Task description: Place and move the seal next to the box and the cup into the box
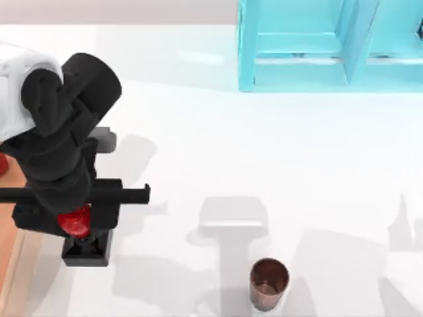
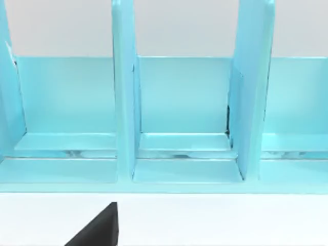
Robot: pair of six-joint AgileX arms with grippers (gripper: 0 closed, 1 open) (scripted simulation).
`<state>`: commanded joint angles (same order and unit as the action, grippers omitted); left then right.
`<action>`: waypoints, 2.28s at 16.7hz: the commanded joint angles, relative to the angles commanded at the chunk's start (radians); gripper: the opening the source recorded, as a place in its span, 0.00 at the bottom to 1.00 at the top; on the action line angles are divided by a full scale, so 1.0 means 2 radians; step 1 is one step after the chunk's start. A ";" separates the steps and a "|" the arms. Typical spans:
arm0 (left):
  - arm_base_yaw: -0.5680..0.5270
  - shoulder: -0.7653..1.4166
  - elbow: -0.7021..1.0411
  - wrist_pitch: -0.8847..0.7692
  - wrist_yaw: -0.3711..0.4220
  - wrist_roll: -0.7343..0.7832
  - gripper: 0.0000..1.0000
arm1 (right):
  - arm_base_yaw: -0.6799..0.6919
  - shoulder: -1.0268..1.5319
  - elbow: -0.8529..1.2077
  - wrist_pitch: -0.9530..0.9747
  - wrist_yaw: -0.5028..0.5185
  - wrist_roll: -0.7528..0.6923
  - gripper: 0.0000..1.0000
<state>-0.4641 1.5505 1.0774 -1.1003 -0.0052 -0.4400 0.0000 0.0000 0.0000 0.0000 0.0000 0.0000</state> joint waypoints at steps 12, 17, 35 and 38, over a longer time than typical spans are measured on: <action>0.000 0.000 0.000 0.000 0.000 0.000 1.00 | 0.000 0.000 0.000 0.000 0.000 0.000 1.00; 0.000 0.000 0.002 -0.002 0.000 0.000 1.00 | 0.000 0.000 0.000 0.000 0.000 0.000 1.00; -0.021 0.014 0.208 -0.194 0.000 -0.022 1.00 | 0.000 0.000 0.000 0.000 0.000 0.000 1.00; -0.085 0.077 0.252 -0.180 0.001 -0.088 1.00 | 0.000 0.000 0.000 0.000 0.000 0.000 1.00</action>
<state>-0.6341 1.7041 1.5818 -1.4604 -0.0028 -0.6157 0.0000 0.0000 0.0000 0.0000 0.0000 0.0000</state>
